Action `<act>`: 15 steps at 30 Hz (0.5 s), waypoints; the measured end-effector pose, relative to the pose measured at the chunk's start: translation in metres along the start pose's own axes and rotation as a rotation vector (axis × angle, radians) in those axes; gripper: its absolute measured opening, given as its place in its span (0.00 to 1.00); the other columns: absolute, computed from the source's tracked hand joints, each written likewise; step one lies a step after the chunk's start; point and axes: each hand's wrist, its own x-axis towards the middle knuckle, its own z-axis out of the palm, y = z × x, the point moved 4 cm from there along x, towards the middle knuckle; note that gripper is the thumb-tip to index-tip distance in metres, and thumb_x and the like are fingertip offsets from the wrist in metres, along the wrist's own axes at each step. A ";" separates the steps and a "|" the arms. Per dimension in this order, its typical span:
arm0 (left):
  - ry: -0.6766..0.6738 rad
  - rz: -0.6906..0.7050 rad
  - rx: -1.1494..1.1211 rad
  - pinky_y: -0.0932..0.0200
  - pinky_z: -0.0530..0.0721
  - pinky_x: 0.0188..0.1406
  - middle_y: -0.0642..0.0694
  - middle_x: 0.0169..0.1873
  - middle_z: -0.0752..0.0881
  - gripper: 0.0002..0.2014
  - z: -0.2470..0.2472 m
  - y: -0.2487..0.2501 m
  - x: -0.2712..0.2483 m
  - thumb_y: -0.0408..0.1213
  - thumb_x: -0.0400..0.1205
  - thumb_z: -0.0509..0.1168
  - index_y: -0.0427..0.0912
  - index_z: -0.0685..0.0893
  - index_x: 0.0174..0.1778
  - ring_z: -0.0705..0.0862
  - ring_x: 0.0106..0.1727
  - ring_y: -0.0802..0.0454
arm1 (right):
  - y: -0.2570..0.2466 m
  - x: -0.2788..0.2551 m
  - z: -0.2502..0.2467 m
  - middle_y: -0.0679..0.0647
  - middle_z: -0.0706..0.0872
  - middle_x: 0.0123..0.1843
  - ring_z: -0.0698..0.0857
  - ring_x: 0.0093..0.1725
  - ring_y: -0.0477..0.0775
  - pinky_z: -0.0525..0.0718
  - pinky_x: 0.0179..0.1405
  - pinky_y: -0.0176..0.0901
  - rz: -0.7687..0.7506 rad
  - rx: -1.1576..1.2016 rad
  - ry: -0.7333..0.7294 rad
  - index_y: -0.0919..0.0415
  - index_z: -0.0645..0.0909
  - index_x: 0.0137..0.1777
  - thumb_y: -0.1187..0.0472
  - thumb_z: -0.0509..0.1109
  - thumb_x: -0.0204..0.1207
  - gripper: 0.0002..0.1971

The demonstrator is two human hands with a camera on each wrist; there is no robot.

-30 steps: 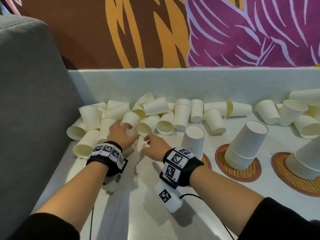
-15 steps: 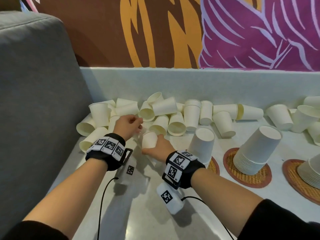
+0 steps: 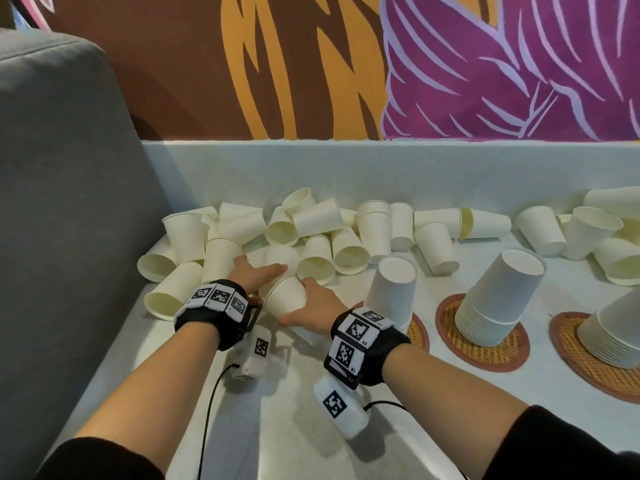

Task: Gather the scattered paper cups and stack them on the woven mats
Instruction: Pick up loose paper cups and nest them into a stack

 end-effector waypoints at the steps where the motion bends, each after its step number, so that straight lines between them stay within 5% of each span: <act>1: -0.043 -0.002 -0.063 0.48 0.85 0.44 0.37 0.69 0.74 0.48 0.002 0.000 -0.001 0.50 0.73 0.73 0.50 0.50 0.82 0.82 0.56 0.38 | 0.000 0.000 -0.001 0.57 0.78 0.68 0.78 0.66 0.59 0.76 0.57 0.46 -0.009 0.005 0.004 0.60 0.63 0.75 0.51 0.78 0.66 0.40; 4: -0.165 0.031 -0.144 0.55 0.80 0.34 0.42 0.63 0.75 0.38 0.004 0.003 -0.007 0.47 0.77 0.69 0.58 0.55 0.80 0.81 0.47 0.46 | 0.000 0.000 -0.003 0.57 0.78 0.68 0.78 0.65 0.58 0.78 0.60 0.48 -0.019 0.014 0.023 0.61 0.64 0.74 0.51 0.78 0.66 0.39; 9: -0.302 0.051 -0.082 0.52 0.85 0.38 0.44 0.52 0.79 0.23 0.001 0.007 -0.018 0.49 0.78 0.66 0.58 0.68 0.67 0.82 0.46 0.44 | 0.001 0.001 -0.004 0.56 0.78 0.67 0.78 0.64 0.58 0.77 0.55 0.44 -0.022 0.024 0.042 0.60 0.66 0.73 0.51 0.79 0.65 0.39; 12: -0.243 0.114 -0.143 0.54 0.84 0.34 0.43 0.45 0.80 0.14 -0.006 0.008 -0.016 0.51 0.80 0.65 0.50 0.74 0.57 0.81 0.40 0.46 | 0.006 0.002 -0.002 0.56 0.78 0.66 0.79 0.63 0.57 0.77 0.53 0.44 -0.027 -0.012 0.036 0.59 0.65 0.73 0.51 0.80 0.63 0.41; 15: -0.139 0.234 -0.210 0.51 0.84 0.45 0.43 0.46 0.84 0.14 -0.014 0.011 -0.013 0.53 0.81 0.63 0.46 0.82 0.49 0.83 0.47 0.47 | 0.009 0.002 0.003 0.57 0.79 0.65 0.80 0.62 0.58 0.79 0.53 0.47 -0.027 -0.024 0.060 0.59 0.63 0.73 0.52 0.80 0.62 0.42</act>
